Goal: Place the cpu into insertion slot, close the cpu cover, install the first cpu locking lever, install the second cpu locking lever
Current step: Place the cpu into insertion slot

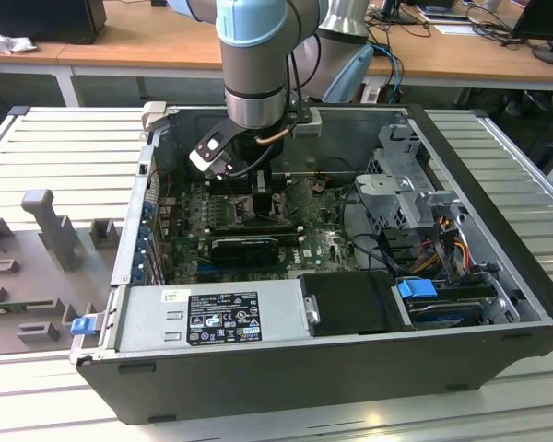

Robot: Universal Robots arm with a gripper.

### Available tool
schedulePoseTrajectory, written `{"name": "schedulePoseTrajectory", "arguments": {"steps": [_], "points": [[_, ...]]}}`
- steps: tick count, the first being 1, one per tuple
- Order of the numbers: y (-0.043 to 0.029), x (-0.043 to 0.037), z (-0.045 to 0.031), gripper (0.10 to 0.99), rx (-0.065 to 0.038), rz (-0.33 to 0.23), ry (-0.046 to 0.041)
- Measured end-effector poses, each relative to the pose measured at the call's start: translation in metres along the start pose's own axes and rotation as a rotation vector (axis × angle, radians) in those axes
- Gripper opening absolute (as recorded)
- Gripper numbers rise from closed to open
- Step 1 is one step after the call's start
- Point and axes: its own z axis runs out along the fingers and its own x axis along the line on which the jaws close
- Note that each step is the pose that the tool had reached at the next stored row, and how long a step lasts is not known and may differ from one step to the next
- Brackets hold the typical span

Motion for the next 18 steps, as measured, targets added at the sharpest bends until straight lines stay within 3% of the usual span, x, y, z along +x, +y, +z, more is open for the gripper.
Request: {"name": "schedulePoseTrajectory", "arguments": {"steps": [13, 14, 15, 18], "points": [[-0.0003, 0.0005, 0.0032, 0.533, 0.000, 0.000, -0.0011], [-0.0003, 0.0005, 0.0033, 0.545, 0.000, 0.000, -0.0010], [-0.0003, 0.0005, 0.0033, 0.612, 0.000, 0.000, -0.0010], [-0.0003, 0.0005, 0.0033, 0.612, 0.000, 0.000, -0.0011]]}}
